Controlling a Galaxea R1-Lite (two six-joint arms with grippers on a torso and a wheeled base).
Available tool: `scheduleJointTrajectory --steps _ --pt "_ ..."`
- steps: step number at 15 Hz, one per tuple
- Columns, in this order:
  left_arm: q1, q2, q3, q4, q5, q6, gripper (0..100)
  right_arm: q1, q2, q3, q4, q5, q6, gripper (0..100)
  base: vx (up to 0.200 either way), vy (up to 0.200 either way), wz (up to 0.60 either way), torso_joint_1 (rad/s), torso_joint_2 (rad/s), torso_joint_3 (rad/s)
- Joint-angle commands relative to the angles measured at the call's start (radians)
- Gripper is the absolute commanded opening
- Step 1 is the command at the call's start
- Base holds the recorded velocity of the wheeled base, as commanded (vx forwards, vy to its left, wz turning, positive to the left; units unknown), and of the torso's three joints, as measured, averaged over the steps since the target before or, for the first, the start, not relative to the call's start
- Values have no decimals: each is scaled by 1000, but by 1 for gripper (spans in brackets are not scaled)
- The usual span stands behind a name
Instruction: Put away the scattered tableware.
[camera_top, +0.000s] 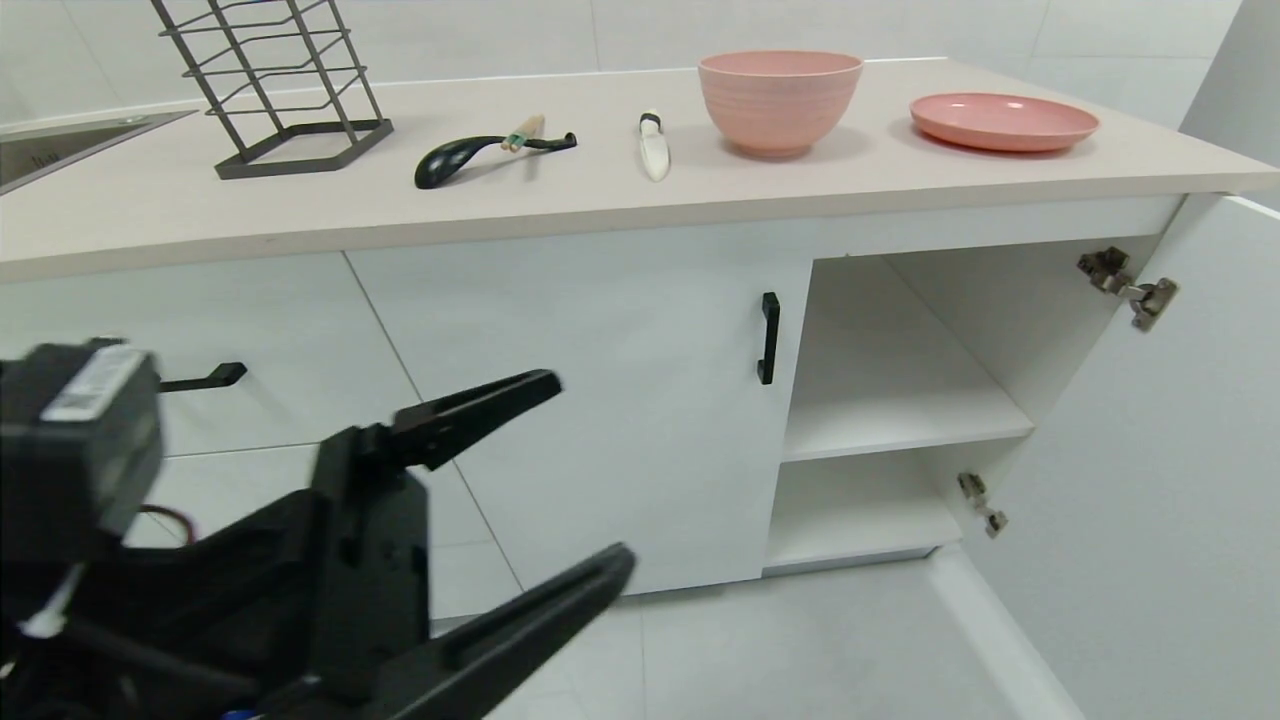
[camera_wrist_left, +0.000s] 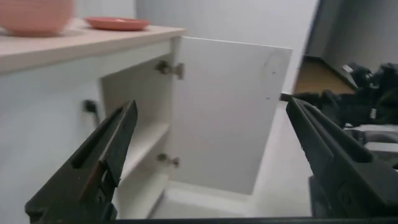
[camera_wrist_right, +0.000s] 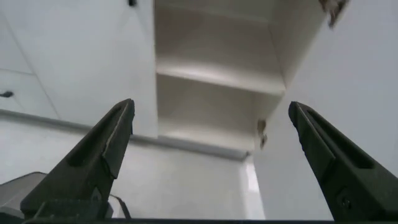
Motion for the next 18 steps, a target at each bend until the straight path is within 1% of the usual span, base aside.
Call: scheduleJointTrajectory --steps 1,2,4,5,6,7,8,9,10,11,12,13,14,15,16,17,18 --pt "159 -309 208 58 0 3 100 0 -72 0 44 -39 5 100 0 0 0 0 0 0" --pt "207 -395 240 115 0 3 100 0 -72 0 87 -68 5 100 0 0 0 0 0 0" --pt "325 -566 225 314 1 -16 100 0 -72 0 170 -85 2 100 0 0 0 0 0 0" --pt "353 -609 226 379 1 -23 100 0 -72 0 181 -86 2 100 0 0 0 0 0 0" --pt "408 -739 228 583 0 -20 100 0 -72 0 185 -98 5 100 0 0 0 0 0 0" --pt "429 -848 220 745 0 -20 100 0 -72 0 190 -115 10 100 0 0 0 0 0 0" --pt "434 -889 218 800 0 -19 100 0 -72 0 190 -120 10 100 0 0 0 0 0 0" --pt "436 -1089 214 1075 0 -17 100 1 -72 0 190 -124 13 100 0 0 0 0 0 0" --pt "436 -1147 214 1161 0 -16 100 0 -72 0 192 -124 13 100 0 0 0 0 0 0" --pt "436 -1277 217 1331 0 -16 100 0 -72 0 192 -124 12 100 0 0 0 0 0 0" --pt "436 -1331 232 1419 7 -2 100 0 -72 0 192 -124 13 100 0 0 0 0 0 0" --pt "436 -1317 238 1446 73 27 100 1 -72 0 192 -124 12 100 0 0 0 0 0 0" --pt "442 -1317 238 1463 135 34 100 0 -72 0 192 -124 13 100 0 0 0 0 0 0" --pt "474 -1316 238 1485 158 34 100 0 -72 0 192 -124 12 100 0 0 0 0 0 0" --pt "511 -1316 238 1485 181 34 100 1 -72 0 192 -124 13 100 0 0 0 0 0 0" --pt "538 -1316 240 1483 208 34 100 1 -72 0 192 -124 13 100 0 0 0 0 0 0" --pt "555 -1316 240 1483 224 35 100 0 -72 0 192 -124 13 100 0 0 0 0 0 0"
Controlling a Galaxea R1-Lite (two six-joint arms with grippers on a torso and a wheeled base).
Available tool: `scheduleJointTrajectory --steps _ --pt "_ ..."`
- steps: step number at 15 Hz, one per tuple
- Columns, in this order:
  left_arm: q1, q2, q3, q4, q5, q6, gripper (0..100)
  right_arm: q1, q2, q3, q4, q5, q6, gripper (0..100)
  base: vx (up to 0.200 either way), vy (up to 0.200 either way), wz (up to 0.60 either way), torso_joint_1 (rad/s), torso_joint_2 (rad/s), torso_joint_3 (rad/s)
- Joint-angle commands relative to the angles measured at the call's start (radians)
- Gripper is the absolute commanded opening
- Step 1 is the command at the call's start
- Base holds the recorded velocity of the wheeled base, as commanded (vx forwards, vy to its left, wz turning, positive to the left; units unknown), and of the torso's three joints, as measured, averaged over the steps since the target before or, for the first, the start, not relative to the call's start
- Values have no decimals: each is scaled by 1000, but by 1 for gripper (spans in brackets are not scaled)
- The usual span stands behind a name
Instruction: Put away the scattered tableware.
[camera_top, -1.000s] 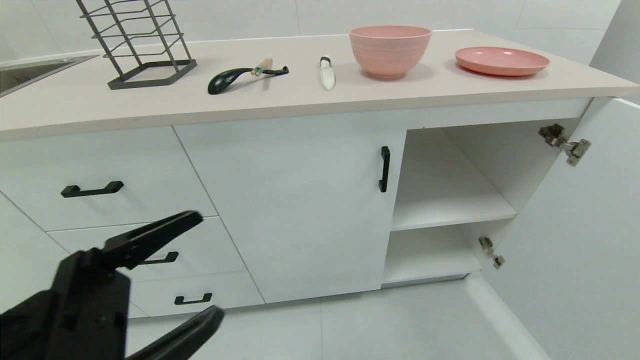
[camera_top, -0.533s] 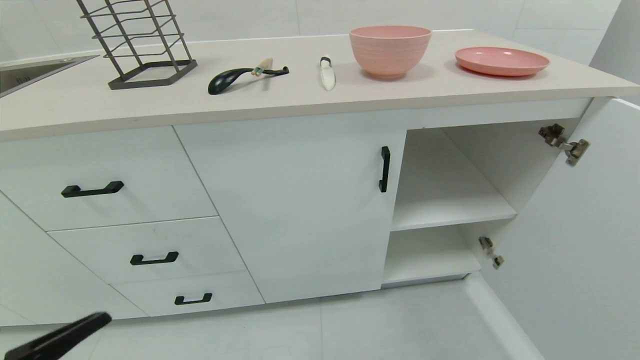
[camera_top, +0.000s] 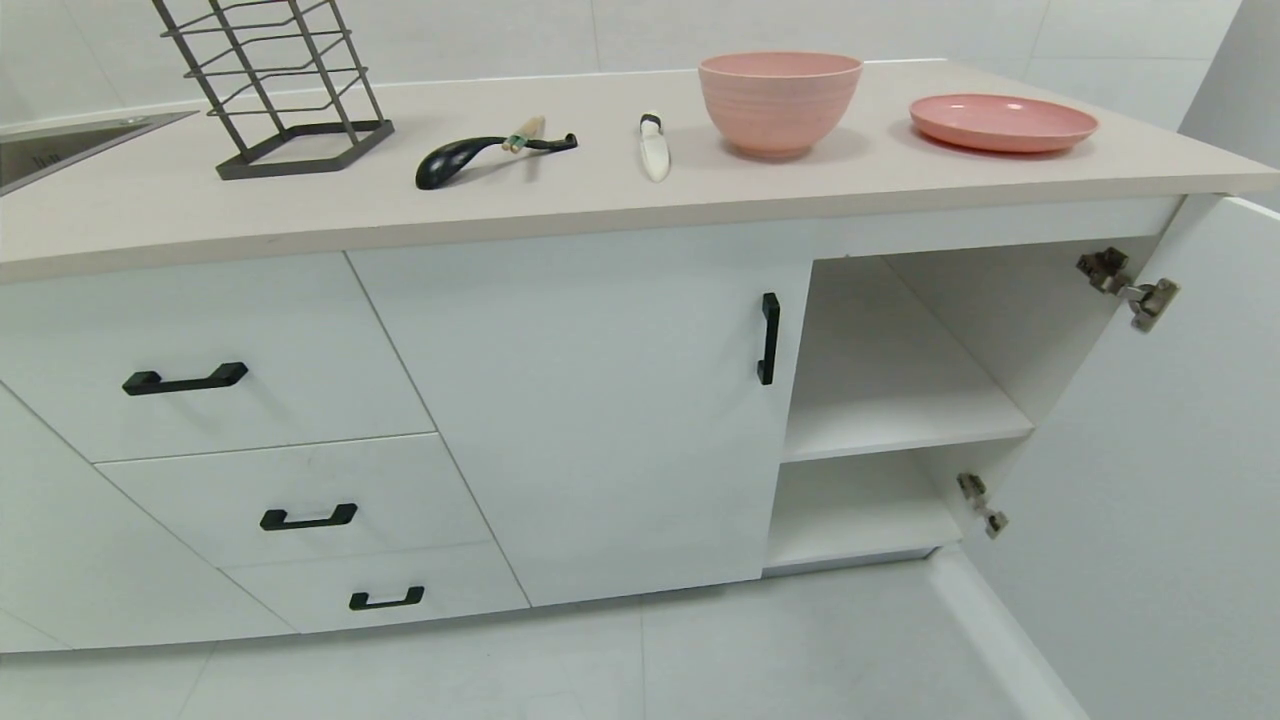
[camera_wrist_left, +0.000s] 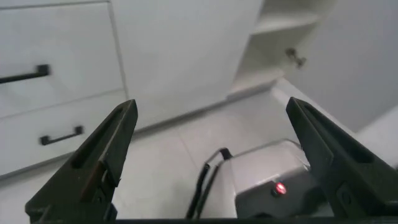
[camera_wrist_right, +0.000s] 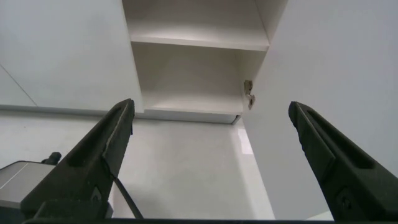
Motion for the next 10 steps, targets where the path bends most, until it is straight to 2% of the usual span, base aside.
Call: scheduleJointTrajectory --steps 1,2,3,4,5,6,7,10 --pt "35 -17 2 0 17 2 100 1 2 0 -1 1 0 100 0 0 0 0 0 0" --pt "51 -17 2 4 84 39 100 0 2 0 -1 1 0 100 0 0 0 0 0 0" --pt "95 -26 2 9 141 80 100 0 2 0 -1 1 1 100 0 0 0 0 0 0" --pt "146 -71 3 14 156 126 100 0 2 0 -1 1 1 100 0 0 0 0 0 0" --pt "163 -106 3 35 167 163 100 0 2 0 -1 1 1 100 0 0 0 0 0 0" --pt "157 -112 3 56 182 161 100 0 2 0 -1 1 1 100 0 0 0 0 0 0" --pt "157 -112 2 55 182 137 100 1 2 0 -1 1 4 100 0 0 0 0 0 0" --pt "157 -112 2 56 185 131 100 1 2 0 -1 1 29 100 0 0 0 0 0 0"
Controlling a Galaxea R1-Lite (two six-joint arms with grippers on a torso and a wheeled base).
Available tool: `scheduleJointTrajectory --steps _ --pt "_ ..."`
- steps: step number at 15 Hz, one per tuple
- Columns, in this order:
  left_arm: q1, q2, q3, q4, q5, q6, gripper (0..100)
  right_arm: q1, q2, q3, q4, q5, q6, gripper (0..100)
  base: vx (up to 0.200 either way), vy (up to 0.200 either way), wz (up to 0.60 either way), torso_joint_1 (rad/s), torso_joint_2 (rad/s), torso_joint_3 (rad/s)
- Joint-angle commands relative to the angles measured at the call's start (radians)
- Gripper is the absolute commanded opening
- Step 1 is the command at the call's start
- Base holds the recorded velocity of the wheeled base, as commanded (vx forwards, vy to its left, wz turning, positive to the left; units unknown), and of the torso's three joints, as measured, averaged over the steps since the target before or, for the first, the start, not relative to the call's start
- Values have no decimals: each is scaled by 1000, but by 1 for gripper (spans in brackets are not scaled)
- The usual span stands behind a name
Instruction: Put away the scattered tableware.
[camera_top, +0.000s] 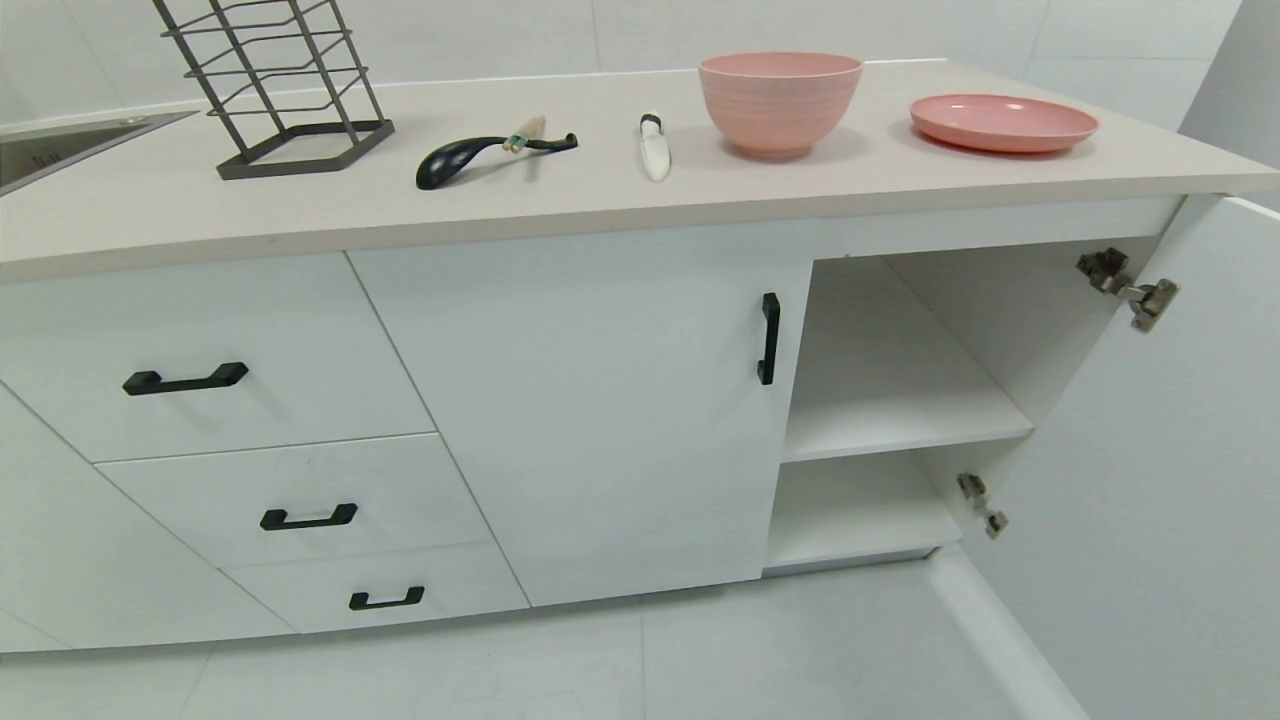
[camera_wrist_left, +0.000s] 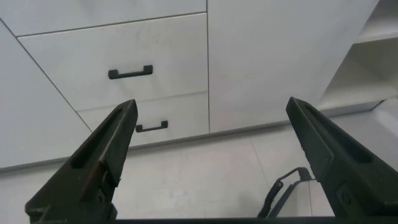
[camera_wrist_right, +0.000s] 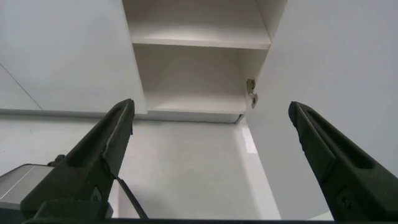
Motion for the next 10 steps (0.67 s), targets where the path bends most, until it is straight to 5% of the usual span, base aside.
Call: scheduleJointTrajectory --steps 1,5,10 --pt "2 -4 0 -1 1 -3 100 0 2 0 -1 1 -1 100 0 0 -600 -2 2 -2" --pt "2 -4 0 1 16 -23 100 0 2 0 -1 1 -2 100 0 0 -300 1 2 1" --pt "0 -4 0 2 39 -52 100 0 2 0 -1 1 -1 100 0 -160 0 5 -2 2"
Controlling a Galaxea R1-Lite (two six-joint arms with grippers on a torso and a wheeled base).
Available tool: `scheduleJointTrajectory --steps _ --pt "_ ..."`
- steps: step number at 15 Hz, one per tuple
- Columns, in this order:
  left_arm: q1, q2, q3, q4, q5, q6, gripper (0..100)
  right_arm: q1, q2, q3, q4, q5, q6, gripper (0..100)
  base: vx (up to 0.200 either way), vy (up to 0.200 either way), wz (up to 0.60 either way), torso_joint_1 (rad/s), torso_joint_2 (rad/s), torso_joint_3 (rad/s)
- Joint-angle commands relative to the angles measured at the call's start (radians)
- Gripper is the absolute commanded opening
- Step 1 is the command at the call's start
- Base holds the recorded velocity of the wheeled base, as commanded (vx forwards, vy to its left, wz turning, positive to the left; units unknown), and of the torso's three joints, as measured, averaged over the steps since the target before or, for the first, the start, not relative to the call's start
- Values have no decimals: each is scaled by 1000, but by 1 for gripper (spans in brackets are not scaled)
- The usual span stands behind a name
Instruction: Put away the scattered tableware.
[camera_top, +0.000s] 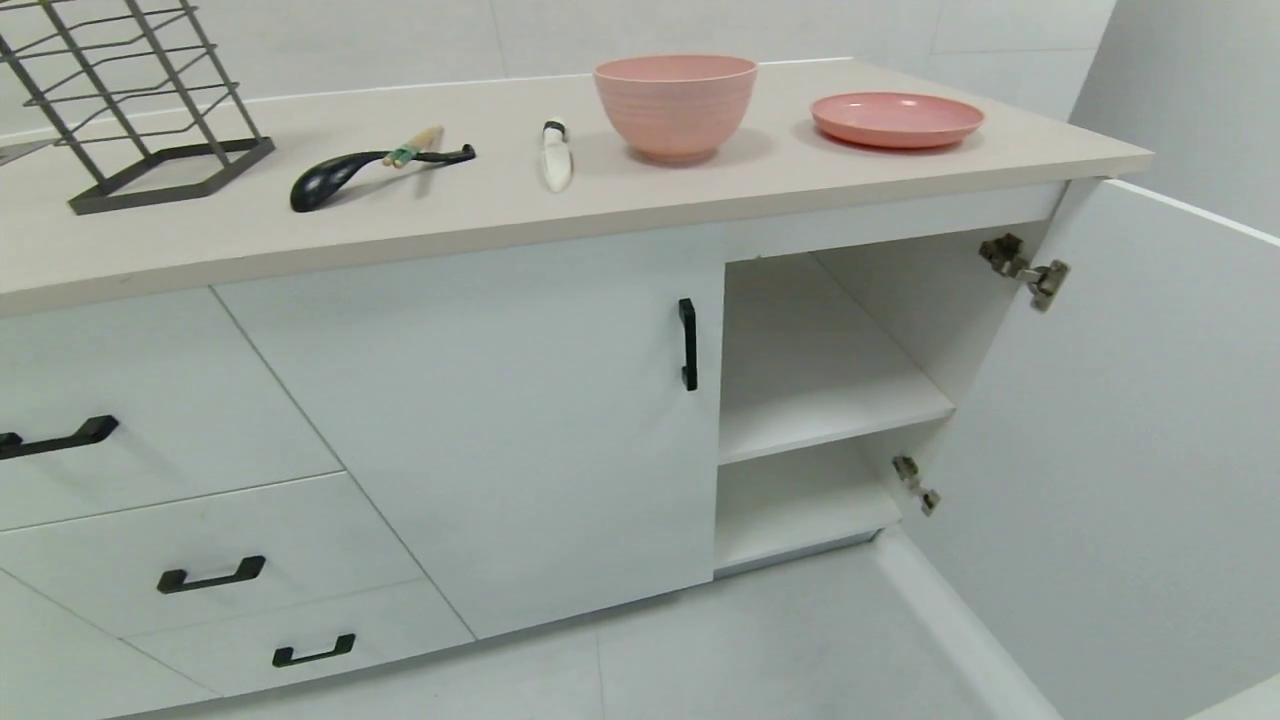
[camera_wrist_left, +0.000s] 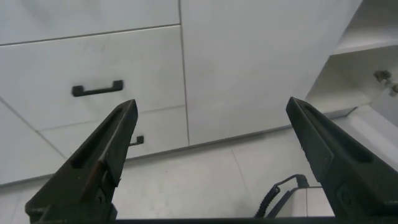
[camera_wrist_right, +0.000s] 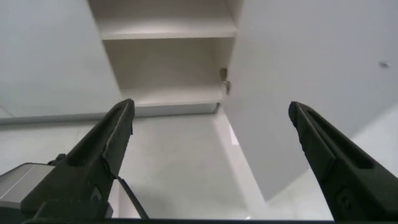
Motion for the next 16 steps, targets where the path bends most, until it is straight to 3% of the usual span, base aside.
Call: scheduleJointTrajectory --steps 1,7,10,16 --pt "1 2 0 -1 -1 0 100 0 2 0 -1 0 0 100 0 0 0 0 0 0" --pt "1 2 0 -1 -1 0 100 0 2 0 -1 -2 3 100 0 0 0 0 0 0" --pt "1 2 0 0 -1 0 100 1 2 0 -1 -3 4 100 0 0 600 5 1 1" --pt "1 2 0 -1 -1 0 100 0 2 0 -1 -6 6 100 0 0 0 0 0 0"
